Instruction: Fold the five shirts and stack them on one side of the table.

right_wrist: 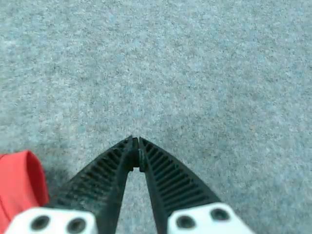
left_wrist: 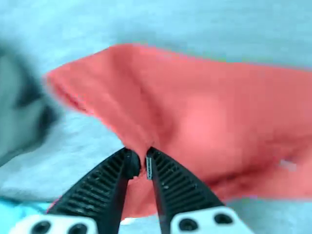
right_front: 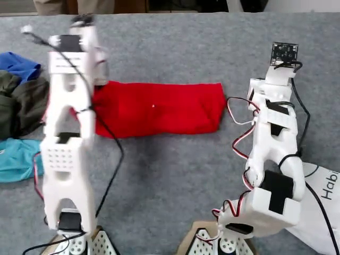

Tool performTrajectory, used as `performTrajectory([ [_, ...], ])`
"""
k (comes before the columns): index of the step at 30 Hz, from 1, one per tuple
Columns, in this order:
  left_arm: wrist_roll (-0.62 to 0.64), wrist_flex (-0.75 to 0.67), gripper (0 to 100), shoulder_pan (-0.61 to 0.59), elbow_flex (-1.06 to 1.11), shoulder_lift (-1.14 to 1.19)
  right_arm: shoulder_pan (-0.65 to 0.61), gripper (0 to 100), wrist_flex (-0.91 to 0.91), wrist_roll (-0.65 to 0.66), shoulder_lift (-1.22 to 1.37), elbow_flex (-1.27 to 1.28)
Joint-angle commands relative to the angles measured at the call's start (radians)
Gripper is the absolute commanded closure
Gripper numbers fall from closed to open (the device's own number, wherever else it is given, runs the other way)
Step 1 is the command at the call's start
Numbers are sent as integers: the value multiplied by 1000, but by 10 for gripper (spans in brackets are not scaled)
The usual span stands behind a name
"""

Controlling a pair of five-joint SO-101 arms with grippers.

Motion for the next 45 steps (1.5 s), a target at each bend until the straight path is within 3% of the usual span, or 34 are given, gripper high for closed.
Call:
performTrajectory([
  [1,-2,11,982,178,-46,-117,15,986,-25,-11,-16,-8],
  [6,86,9,982,413,-48,-134,18,986,-25,-11,-16,-10],
  [11,143,-127,982,511,-38,-133,18,986,-25,-11,-16,-10],
  [21,281,-342,982,531,-46,-39,15,986,-25,-11,-16,-10],
  [28,285,-430,982,603,-48,48,18,986,-25,-11,-16,-10],
  [37,287,-460,981,591,-48,62,15,986,-25,-11,-15,-10],
  [41,299,-454,871,586,-48,56,15,985,-18,-11,-21,-7],
  [45,430,-397,747,569,-48,53,15,985,8,-9,-22,-12],
])
